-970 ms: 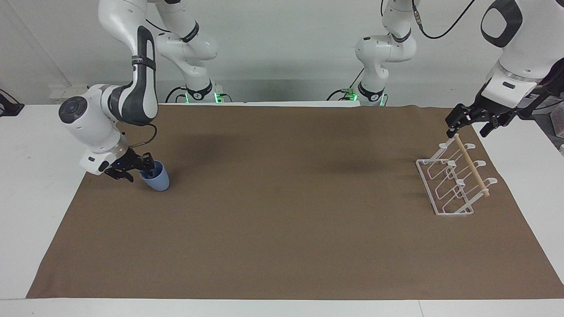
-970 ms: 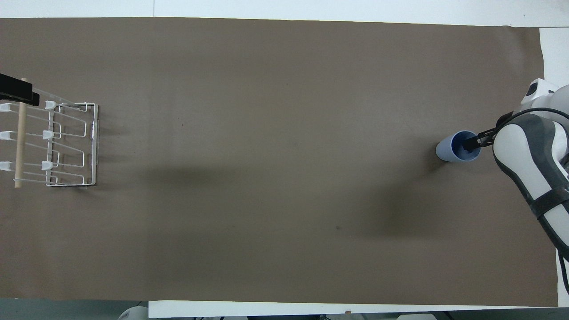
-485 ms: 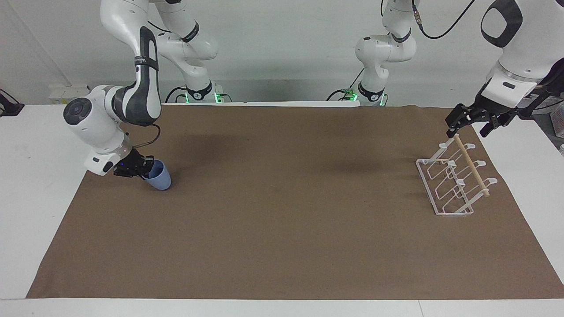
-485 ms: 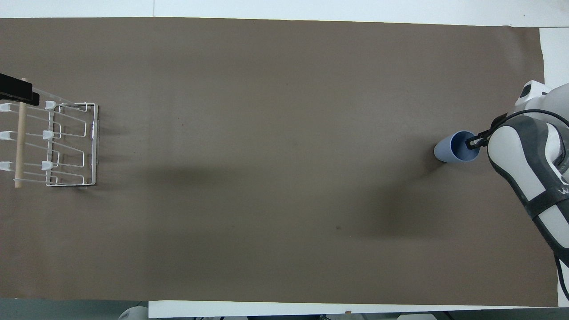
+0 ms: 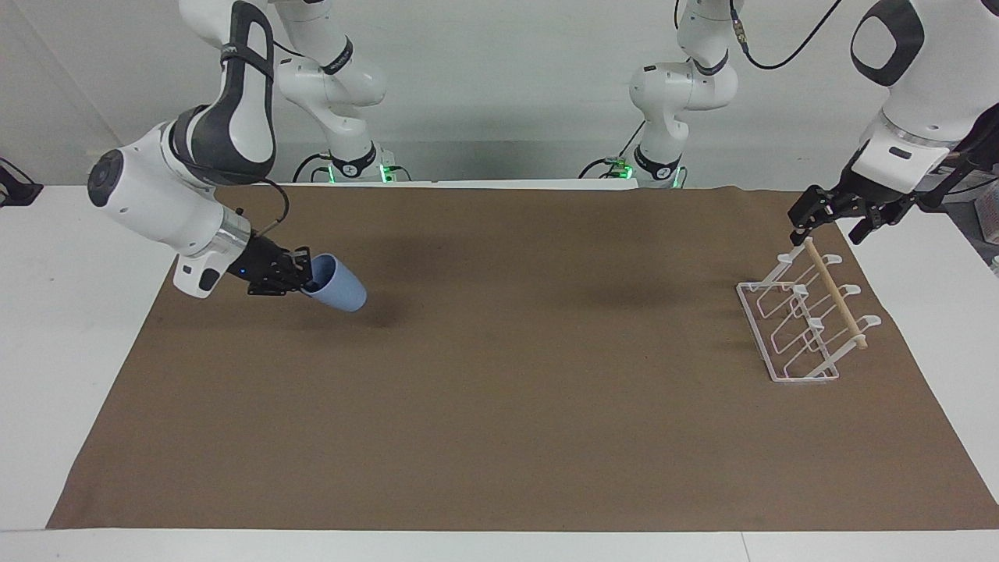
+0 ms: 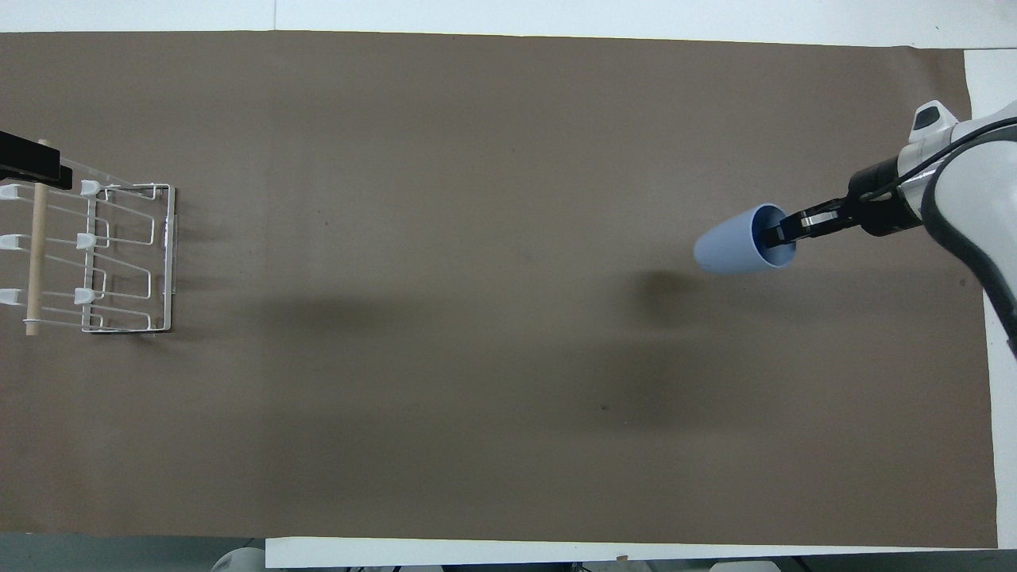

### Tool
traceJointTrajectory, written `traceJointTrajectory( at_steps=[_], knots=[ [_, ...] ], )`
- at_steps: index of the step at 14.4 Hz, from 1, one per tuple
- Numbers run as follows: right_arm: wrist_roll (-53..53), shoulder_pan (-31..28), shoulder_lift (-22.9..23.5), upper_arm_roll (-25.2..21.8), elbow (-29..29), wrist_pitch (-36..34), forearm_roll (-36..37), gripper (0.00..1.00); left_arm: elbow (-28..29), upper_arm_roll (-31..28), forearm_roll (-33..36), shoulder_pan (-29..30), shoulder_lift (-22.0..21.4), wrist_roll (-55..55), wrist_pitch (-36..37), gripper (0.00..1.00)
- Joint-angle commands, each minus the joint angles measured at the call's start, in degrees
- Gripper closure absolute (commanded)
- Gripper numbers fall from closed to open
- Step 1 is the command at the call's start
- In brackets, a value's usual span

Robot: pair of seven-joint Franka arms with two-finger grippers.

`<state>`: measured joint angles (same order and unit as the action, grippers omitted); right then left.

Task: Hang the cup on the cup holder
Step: 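Lift the blue cup sideways with the right gripper toward the left gripper, then close the left gripper on the cup while the right gripper holds it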

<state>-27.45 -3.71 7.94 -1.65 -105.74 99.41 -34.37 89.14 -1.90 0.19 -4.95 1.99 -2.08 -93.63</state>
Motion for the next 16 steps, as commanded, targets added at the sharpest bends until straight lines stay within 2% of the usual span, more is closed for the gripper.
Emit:
traceJointTrajectory(
  at_steps=[1,5,9,12,16],
  knots=[
    [6.33,1.94,0.06,0.77,0.27,-2.99,-13.65,1.0,3.15,-0.04,0.77,-0.41,-2.16,0.85,-1.65,0.0],
    [17.14,10.71,-0.21,0.78,-0.35,-1.77,-33.7,1.0,5.51,0.14,0.34,-0.41,-3.39,1.11,-1.73,0.0],
    [23.22,21.09,-0.91,0.78,-2.62,8.66,-48.03,1.0,6.93,0.49,-2.64,-2.95,-4.36,12.85,-2.09,0.0],
    [23.76,27.25,-1.0,0.78,-3.16,17.63,-58.59,1.0,6.4,0.49,-5.37,-8.13,-4.19,33.91,-3.04,0.0],
    [24.2,29.55,-0.91,0.78,-3.25,20.12,-60.29,1.0,4.38,0.49,-11.0,-14.45,-3.4,65.46,-8.66,0.0]
  ],
)
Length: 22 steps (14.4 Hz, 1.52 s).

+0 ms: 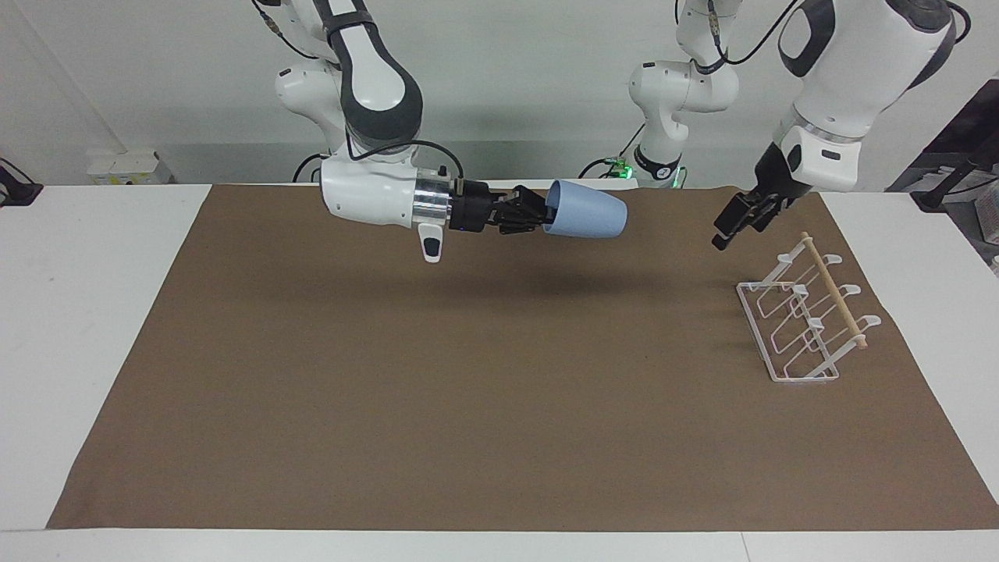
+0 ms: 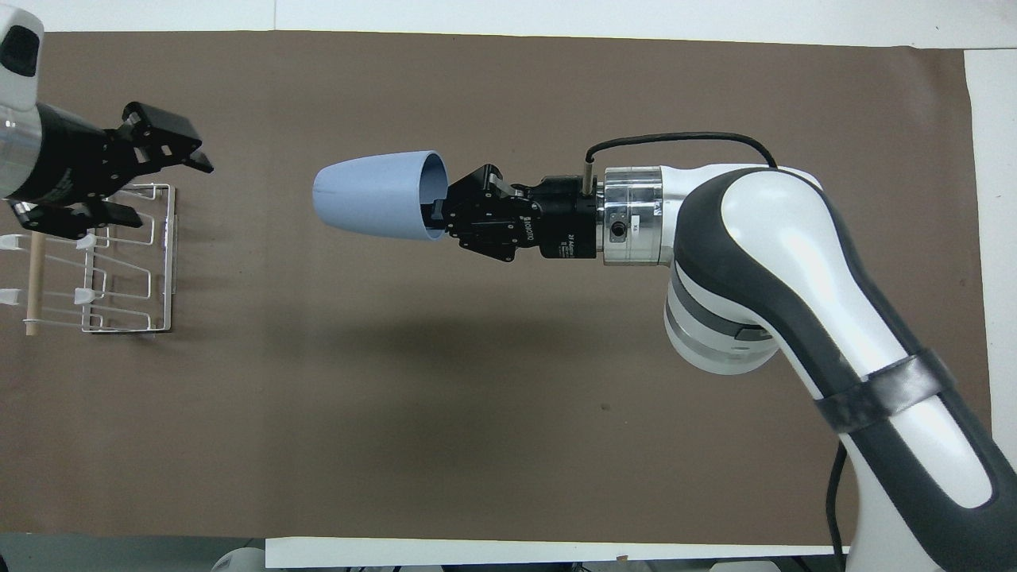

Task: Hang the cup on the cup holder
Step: 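Close the left gripper on the cup while the right gripper holds it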

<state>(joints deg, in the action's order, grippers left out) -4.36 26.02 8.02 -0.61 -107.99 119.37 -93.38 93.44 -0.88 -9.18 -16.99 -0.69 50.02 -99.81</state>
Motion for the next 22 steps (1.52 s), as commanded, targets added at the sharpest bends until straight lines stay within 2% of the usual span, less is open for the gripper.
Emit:
traceJointTrajectory(
  at_steps=[1,6,8,19,22],
  knots=[
    [1.45,-0.27,-0.99,-0.27,-1.08,0.08,-1.28,1.0,-0.27,-0.53,-1.8,-3.92,-0.63,20.39,-3.62,0.0],
    [3.21,-0.36,-1.08,-0.27,-1.78,-0.63,-1.28,1.0,-0.8,-0.09,-6.98,-7.0,0.6,40.11,-12.85,0.0],
    [3.22,-0.27,-0.81,-0.27,-2.74,-1.33,-1.37,1.0,-0.54,0.0,-6.99,-8.85,0.6,44.35,-12.95,0.0],
    [3.22,-0.44,-0.72,-0.27,-3.1,-1.6,-1.37,1.0,5.86,0.44,-10.77,-13.68,0.52,46.74,-15.23,0.01],
    [3.22,-0.44,-0.72,-0.27,-3.1,-1.68,-1.37,1.0,7.72,0.44,-10.68,-13.86,0.69,47.71,-19.18,0.02]
  ],
)
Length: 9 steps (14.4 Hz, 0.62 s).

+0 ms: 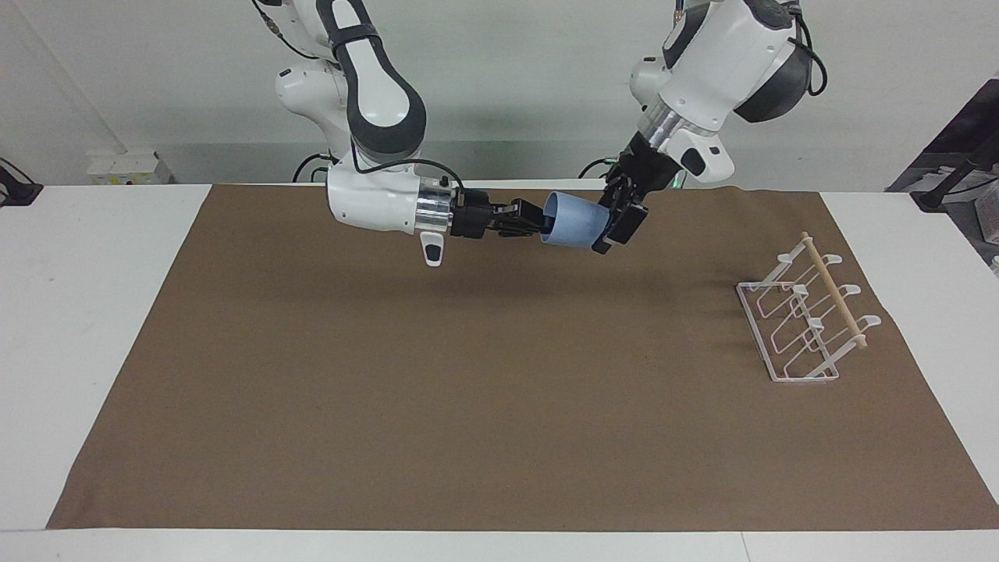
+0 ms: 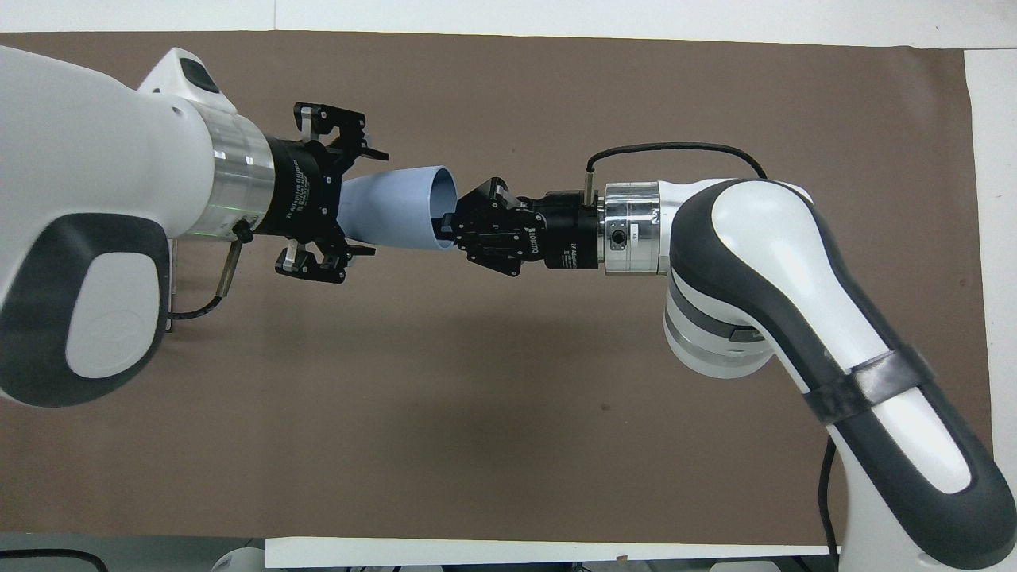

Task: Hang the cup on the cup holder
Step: 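Close the left gripper on the cup while the right gripper holds it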

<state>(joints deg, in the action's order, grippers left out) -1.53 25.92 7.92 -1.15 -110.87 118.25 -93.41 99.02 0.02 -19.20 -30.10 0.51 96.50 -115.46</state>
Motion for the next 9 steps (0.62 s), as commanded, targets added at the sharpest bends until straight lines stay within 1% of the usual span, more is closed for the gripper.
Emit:
traceJointTrajectory(
  at_steps=[1,2,4,5,6,9],
  knots=[
    [0.47,-0.34,-0.63,0.27,-0.22,-0.73,-1.33,1.0,2.14,-0.46,-0.75,-0.84,-0.51,1.32,-3.71,0.03],
    [0.47,-0.43,-0.71,0.27,-0.31,-0.82,-1.33,1.0,1.97,-0.38,-1.19,-0.75,-0.33,1.32,-3.72,0.07],
    [0.47,-0.69,-0.72,0.27,-0.31,-1.26,-1.33,1.0,1.44,-0.46,-2.16,-0.75,0.02,1.32,-3.37,0.21],
    [0.47,-0.78,-0.72,0.27,-0.22,-1.26,-1.33,1.0,1.44,-0.46,-2.16,-0.75,0.02,1.41,-3.19,0.25],
    [0.47,-0.78,-0.72,0.18,-0.22,-1.35,-1.33,1.0,1.44,-0.46,-2.16,-0.75,0.02,1.41,-3.1,0.38],
    [0.47,-0.78,-0.72,0.27,-0.22,-1.35,-1.25,1.0,0.91,-0.46,-2.16,-0.75,0.11,1.41,-3.1,0.67]
  ],
)
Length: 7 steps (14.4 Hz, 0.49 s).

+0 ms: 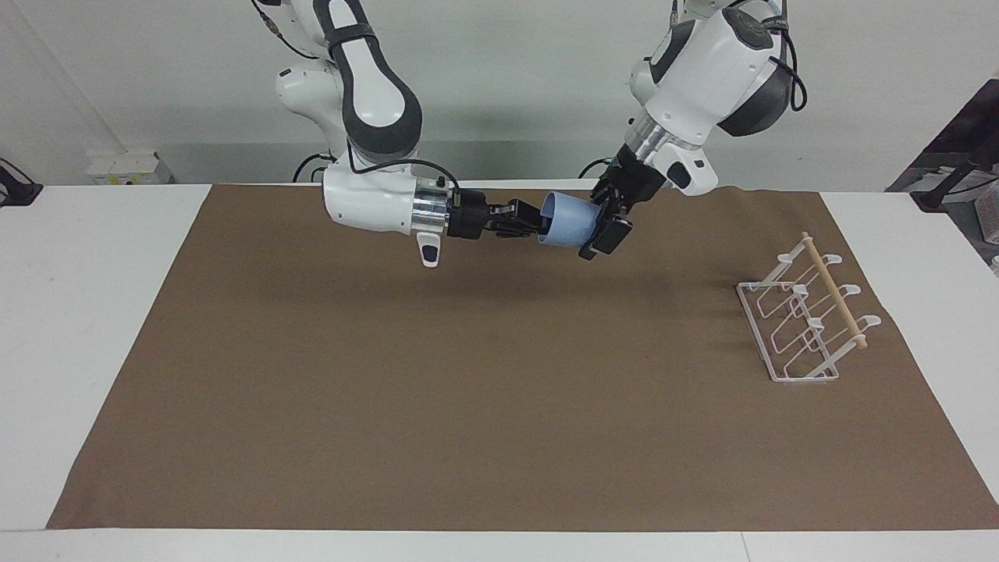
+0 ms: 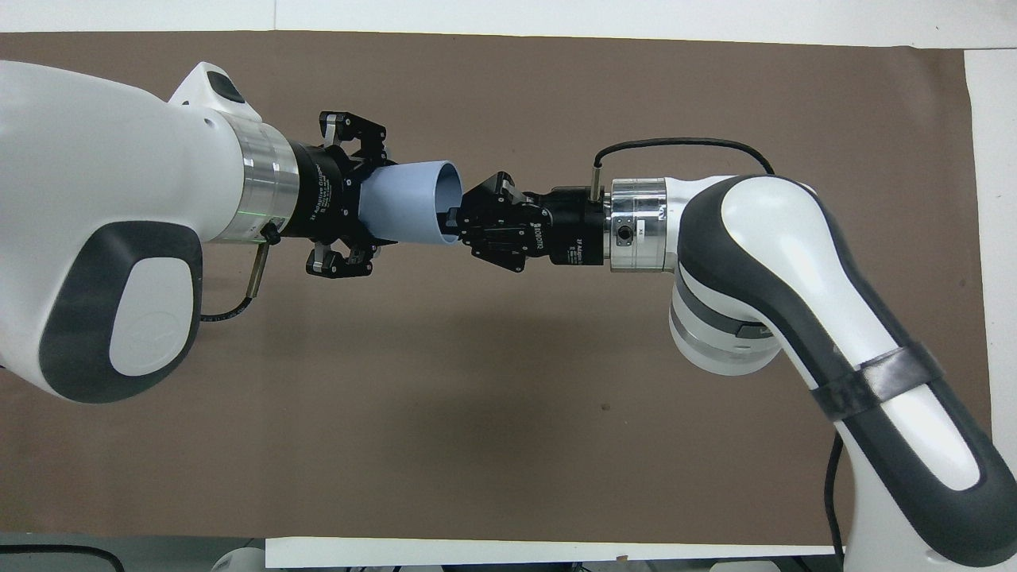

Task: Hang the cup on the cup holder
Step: 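Close the left gripper on the cup while the right gripper holds it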

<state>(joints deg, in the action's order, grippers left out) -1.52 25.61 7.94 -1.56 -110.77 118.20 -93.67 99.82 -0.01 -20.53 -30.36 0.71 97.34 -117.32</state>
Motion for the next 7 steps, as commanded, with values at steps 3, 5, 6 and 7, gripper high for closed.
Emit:
traceJointTrajectory(
  at_steps=[3,5,6,7],
  knots=[
    [0.47,-0.47,-0.73,0.68,-0.24,-1.31,-0.99,1.0,-0.5,-0.52,-0.74,0.12,-0.1,0.49,-0.28,0.71],
    [0.47,-0.47,-0.73,0.6,-0.24,-1.13,-0.99,0.98,-2.61,-0.87,-0.74,0.65,-0.01,0.49,3.22,0.71],
    [0.47,-0.39,-0.65,0.6,-0.06,-0.61,-0.9,0.67,-3.31,-0.96,-0.74,1.35,-0.01,0.4,4.2,0.71],
    [0.9,-0.04,-0.65,0.6,-0.06,0.26,-0.9,0.01,-3.49,-0.96,-0.74,1.79,-0.1,0.4,4.38,0.71]
  ],
)
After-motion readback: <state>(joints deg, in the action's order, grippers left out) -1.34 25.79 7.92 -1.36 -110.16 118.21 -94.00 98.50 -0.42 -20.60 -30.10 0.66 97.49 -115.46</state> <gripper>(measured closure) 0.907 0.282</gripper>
